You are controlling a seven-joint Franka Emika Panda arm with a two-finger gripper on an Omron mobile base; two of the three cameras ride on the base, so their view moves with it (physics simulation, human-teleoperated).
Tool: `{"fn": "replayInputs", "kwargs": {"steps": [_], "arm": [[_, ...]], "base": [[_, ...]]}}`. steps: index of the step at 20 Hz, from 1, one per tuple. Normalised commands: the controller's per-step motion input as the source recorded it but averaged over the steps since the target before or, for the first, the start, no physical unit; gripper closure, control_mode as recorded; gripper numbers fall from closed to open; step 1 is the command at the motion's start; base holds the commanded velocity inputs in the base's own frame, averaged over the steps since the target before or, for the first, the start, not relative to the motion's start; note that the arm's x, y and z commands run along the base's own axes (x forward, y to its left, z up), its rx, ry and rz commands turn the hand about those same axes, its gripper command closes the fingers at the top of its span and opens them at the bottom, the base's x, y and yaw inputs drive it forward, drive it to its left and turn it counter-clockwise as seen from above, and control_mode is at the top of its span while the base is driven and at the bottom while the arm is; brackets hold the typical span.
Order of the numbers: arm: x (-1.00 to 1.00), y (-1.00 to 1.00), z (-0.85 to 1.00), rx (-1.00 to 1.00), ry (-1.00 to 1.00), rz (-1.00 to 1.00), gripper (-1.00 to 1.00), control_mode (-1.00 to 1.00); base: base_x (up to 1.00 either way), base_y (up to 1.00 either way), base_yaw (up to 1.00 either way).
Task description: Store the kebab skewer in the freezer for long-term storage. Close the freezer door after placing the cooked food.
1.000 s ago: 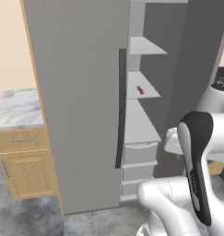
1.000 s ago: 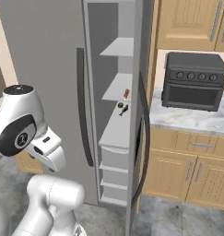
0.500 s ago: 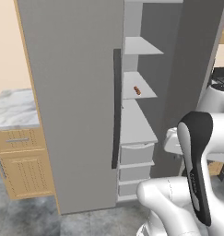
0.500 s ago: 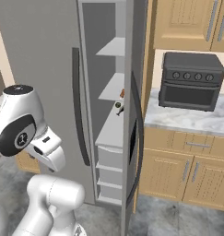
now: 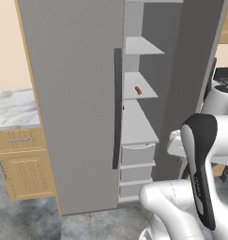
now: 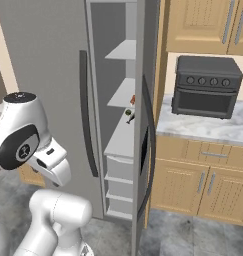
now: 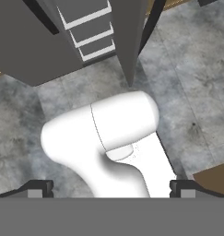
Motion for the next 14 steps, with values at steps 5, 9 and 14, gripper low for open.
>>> {"fn": "replayInputs", "kwargs": {"steps": [5, 9, 14], "arm": [[0.0, 0.0, 0.0, 0.0, 0.0, 0.0, -1.0, 1.0], [0.0, 0.0, 0.0, 0.0, 0.0, 0.0, -1.0, 1.0], [0.0, 0.0, 0.0, 0.0, 0.0, 0.0, -1.0, 1.0]], "base": [[-0.01, 0.0, 0.0], [0.0, 0.0, 0.0], [0.0, 0.0, 0.0]]}}
